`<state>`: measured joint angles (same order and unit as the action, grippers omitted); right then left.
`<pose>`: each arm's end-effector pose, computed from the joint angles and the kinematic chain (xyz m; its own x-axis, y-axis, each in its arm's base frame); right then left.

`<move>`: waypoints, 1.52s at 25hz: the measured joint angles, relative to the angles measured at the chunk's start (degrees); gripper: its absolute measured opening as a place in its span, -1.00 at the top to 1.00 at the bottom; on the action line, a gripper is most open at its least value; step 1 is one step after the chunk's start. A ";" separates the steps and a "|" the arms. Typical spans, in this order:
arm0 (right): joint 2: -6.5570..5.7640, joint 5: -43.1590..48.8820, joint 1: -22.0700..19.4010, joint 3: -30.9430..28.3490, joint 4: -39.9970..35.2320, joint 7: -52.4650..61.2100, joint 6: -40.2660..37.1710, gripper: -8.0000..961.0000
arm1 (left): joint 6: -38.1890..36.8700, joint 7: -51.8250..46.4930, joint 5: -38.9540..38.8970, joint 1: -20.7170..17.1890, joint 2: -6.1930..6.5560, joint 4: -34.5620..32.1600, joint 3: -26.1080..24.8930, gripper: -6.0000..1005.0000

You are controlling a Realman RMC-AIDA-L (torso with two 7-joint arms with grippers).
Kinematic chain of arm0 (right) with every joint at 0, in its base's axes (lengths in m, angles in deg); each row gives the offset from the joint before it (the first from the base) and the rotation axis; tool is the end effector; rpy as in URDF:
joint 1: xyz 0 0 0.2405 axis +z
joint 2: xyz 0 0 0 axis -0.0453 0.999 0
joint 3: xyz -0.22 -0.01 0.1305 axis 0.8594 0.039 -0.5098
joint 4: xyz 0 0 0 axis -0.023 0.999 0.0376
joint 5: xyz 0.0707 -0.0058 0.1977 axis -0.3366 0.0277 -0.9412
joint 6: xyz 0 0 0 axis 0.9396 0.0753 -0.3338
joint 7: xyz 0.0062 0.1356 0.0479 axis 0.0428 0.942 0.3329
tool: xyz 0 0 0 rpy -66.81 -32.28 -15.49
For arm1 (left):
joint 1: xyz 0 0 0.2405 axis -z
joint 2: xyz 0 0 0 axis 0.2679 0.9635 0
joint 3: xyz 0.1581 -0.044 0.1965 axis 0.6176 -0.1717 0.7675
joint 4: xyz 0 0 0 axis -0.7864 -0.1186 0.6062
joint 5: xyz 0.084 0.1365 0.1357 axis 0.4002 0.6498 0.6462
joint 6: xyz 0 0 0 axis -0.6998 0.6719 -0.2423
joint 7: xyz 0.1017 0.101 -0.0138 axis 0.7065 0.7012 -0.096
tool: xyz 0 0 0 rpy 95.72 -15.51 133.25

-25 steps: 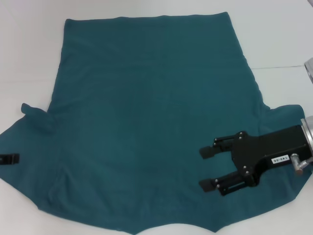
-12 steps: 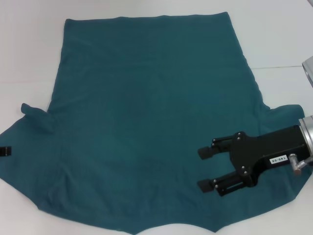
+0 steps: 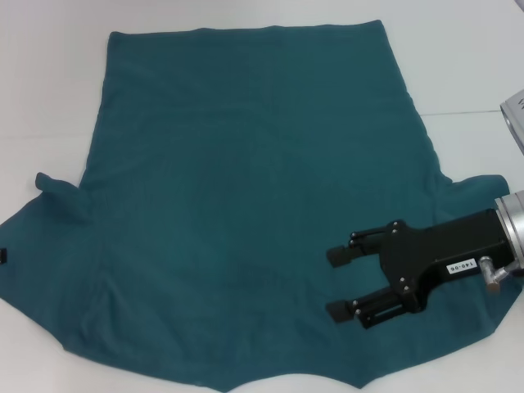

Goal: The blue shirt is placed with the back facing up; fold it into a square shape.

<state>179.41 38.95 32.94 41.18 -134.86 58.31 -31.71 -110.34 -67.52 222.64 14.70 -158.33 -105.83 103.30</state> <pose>0.2088 0.3320 0.0231 0.9198 -0.2958 -0.2580 -0.3030 -0.9529 0.0125 -0.3580 0.3680 0.0902 0.4475 0.7851 0.4281 0.7971 -0.1331 -0.5890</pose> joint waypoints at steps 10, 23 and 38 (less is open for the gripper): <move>-0.01 -0.04 -0.02 0.00 0.13 -0.02 0.00 -0.81 | 2.86 0.22 0.09 0.13 -0.21 1.33 0.18 -0.79; 0.00 -0.04 -0.01 0.00 1.50 -0.60 0.20 -0.80 | 7.02 0.41 0.08 0.70 0.30 4.51 0.54 -0.73; 0.00 -0.04 0.30 0.00 1.53 -0.62 0.26 -0.80 | 10.71 0.52 0.08 1.31 0.96 7.83 0.61 -0.66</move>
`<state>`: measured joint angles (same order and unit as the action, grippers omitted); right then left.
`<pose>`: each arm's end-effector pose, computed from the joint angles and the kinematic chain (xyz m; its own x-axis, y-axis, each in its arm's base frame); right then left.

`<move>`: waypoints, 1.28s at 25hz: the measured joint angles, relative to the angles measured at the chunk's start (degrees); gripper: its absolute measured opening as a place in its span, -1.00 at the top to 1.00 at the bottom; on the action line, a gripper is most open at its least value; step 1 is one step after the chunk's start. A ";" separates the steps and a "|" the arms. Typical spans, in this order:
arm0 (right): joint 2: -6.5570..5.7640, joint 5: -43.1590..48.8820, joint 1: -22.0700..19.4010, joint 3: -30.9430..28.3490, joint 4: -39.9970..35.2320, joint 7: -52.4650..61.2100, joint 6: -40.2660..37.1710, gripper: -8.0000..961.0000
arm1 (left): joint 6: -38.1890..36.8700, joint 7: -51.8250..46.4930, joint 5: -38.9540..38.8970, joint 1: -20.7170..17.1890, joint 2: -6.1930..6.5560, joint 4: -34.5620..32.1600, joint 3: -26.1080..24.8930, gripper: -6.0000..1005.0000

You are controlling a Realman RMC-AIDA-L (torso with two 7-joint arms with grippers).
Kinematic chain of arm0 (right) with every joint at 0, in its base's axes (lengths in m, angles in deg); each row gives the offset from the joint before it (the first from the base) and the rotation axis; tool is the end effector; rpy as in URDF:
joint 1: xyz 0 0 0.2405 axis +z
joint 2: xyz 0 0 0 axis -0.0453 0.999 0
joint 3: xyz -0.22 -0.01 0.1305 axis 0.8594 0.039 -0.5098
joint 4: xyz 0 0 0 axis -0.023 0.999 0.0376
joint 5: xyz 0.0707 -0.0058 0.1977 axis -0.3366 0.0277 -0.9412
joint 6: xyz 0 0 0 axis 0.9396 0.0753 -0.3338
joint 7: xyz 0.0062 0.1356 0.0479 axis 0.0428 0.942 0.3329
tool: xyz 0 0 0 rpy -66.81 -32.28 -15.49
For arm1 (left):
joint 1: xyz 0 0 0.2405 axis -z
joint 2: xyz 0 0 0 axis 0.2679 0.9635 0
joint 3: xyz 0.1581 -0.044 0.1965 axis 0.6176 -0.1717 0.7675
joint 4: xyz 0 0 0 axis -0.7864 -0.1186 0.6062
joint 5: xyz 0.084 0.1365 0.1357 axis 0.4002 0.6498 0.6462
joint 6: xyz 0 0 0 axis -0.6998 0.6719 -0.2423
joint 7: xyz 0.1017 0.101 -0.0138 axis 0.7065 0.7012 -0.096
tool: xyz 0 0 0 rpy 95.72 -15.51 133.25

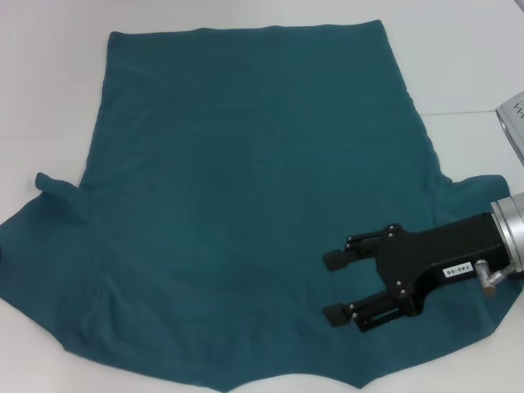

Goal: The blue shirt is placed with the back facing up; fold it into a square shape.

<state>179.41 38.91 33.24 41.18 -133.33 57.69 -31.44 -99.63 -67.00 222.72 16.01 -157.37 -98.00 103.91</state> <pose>0.2094 0.3315 0.0190 0.9170 -0.3000 -0.2629 -0.3041 -0.9523 0.0261 -0.3740 0.3788 0.0809 0.4475 0.7696 0.4555 0.7705 -0.0732 -0.6333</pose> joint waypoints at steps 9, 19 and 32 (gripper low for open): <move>0.00 0.00 0.42 0.00 0.13 0.00 0.06 -0.79 | 0.73 0.00 1.16 0.99 0.21 1.77 -0.06 -0.61; 0.00 0.00 0.47 0.00 0.55 0.14 0.09 -0.79 | 0.76 -0.02 1.39 1.19 0.18 2.08 -0.08 -0.57; -0.08 0.00 0.46 0.00 0.59 0.16 0.09 -0.79 | -0.32 -0.03 1.42 1.44 0.43 2.77 0.01 -0.43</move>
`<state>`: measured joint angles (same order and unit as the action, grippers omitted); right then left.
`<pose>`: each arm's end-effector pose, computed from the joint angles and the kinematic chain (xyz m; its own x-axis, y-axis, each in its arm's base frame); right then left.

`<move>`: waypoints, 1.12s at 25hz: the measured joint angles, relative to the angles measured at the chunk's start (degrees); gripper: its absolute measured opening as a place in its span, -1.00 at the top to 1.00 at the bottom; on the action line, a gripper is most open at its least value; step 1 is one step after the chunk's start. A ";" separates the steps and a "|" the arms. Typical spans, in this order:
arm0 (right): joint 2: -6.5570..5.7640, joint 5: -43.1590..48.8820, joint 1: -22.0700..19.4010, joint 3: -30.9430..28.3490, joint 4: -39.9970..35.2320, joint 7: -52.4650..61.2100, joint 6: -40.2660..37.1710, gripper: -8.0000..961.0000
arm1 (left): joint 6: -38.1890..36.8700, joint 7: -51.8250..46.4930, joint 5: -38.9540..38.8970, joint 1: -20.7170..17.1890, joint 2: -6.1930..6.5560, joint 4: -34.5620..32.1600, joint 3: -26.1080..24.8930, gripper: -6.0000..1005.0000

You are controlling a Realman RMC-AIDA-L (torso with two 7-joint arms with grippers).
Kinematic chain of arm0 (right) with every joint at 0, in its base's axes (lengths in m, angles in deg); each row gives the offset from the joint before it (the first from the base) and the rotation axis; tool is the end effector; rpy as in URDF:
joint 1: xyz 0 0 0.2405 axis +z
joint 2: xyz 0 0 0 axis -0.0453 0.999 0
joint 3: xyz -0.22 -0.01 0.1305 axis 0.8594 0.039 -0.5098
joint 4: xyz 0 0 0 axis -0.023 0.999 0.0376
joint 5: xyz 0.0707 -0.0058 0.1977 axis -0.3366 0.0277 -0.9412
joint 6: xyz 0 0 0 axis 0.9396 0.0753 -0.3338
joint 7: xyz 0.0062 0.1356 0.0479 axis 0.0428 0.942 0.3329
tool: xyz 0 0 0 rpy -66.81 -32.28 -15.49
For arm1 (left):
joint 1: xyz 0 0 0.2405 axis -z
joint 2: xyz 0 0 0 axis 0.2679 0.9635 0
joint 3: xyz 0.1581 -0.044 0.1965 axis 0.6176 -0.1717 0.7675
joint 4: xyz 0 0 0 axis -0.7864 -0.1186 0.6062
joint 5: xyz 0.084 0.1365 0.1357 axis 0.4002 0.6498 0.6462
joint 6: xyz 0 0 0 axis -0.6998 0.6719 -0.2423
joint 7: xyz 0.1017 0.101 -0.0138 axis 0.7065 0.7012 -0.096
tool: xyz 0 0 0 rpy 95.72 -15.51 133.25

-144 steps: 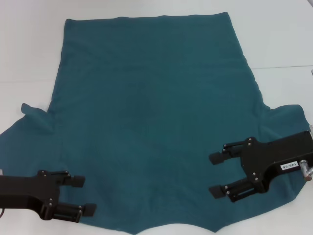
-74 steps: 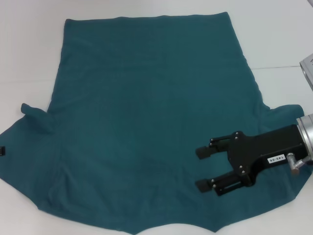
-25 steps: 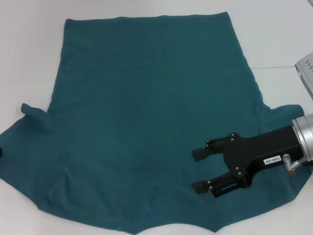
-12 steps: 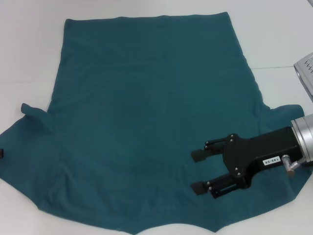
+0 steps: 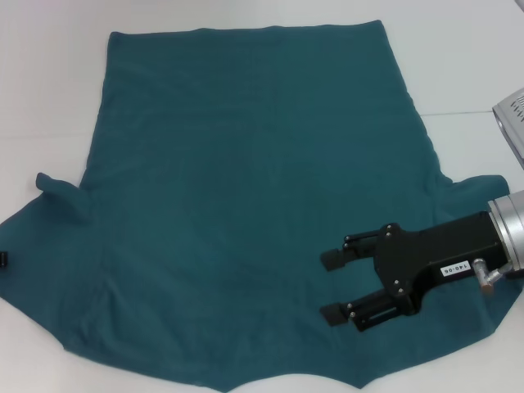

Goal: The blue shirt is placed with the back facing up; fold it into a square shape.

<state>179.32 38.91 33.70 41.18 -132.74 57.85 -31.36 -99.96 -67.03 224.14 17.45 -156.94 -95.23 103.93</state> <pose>0.2080 0.3328 0.0180 0.9160 -0.3026 -0.2634 -0.3051 -0.9518 0.0324 -0.3722 0.3811 0.0709 0.4423 0.7916 0.4216 0.7739 -0.0993 -0.6254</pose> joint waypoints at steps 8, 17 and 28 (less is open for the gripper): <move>0.00 0.00 0.00 0.00 -0.01 -0.06 0.00 -0.78 | -2.31 0.13 -0.13 0.45 -0.34 -0.14 0.13 -0.43; 0.00 0.00 0.00 0.00 0.00 -0.11 0.39 -0.78 | -5.42 0.59 -0.44 0.69 -2.69 -3.97 0.36 -0.30; -0.01 -0.43 0.00 0.00 0.02 -0.23 0.60 -0.78 | -6.94 0.21 -0.46 0.38 -3.76 -7.99 -0.16 0.36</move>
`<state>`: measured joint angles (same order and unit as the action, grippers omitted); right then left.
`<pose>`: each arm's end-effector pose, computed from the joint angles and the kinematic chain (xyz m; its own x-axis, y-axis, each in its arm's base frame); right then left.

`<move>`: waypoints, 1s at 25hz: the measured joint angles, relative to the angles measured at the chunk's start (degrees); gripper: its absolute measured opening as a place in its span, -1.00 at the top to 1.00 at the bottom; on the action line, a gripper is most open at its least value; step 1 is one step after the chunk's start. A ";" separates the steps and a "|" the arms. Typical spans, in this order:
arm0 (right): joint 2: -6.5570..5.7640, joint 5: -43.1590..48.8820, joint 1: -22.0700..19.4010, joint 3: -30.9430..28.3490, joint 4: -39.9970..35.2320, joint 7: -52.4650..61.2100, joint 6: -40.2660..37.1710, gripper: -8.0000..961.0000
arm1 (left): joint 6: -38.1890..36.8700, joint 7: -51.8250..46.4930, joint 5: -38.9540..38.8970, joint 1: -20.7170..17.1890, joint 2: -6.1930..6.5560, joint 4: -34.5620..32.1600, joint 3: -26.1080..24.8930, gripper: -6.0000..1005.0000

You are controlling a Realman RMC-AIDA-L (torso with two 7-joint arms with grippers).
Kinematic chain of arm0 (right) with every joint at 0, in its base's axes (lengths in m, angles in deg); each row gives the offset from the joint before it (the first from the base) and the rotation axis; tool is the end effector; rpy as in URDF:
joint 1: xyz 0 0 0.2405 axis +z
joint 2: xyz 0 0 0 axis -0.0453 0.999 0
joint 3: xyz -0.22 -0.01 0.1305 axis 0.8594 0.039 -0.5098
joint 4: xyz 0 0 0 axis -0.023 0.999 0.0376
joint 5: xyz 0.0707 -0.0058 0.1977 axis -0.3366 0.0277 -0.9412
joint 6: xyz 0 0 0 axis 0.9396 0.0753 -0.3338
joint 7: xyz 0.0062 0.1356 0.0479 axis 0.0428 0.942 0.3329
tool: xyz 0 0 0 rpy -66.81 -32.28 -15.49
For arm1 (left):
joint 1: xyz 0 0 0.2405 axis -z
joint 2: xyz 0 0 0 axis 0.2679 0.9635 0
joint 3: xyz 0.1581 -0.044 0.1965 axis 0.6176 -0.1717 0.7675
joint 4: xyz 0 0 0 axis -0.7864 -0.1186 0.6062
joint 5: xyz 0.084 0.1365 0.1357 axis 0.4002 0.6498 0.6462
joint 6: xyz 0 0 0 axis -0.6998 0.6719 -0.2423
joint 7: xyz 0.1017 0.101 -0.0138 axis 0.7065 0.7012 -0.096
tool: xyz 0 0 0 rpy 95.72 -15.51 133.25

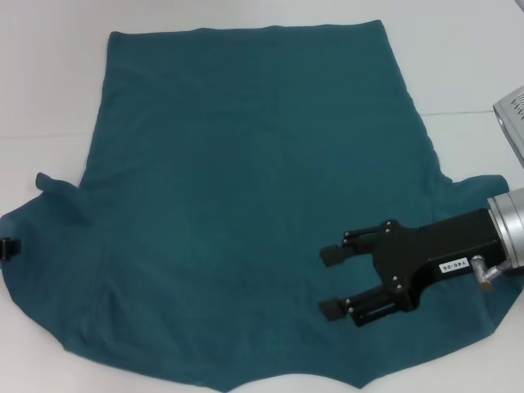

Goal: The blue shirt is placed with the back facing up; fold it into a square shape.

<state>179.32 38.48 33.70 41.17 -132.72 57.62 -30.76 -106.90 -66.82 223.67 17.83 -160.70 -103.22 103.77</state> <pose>0.2074 0.3345 0.0182 0.9156 -0.2970 -0.2712 -0.3028 -0.9528 0.0212 -0.3403 0.3833 0.0629 0.4784 0.7746 0.4137 0.7930 -0.1787 -0.5824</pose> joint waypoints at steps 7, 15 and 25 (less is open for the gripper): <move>0.00 -0.24 0.00 0.00 0.07 -0.02 0.06 -0.77 | -0.64 -0.03 -0.06 0.05 0.10 0.37 0.27 0.73; -0.06 -1.43 -0.34 -0.13 0.07 -0.02 0.69 -0.77 | -4.75 0.12 -1.90 0.49 -0.01 -1.10 0.36 0.87; -0.20 -5.03 -2.73 -0.65 0.07 -2.02 1.48 -0.77 | -12.12 0.34 -7.88 1.24 -0.06 -5.62 0.41 0.86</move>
<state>179.12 33.45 30.97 40.52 -132.65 55.60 -29.27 -119.02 -66.49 215.80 19.06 -160.75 -108.84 104.18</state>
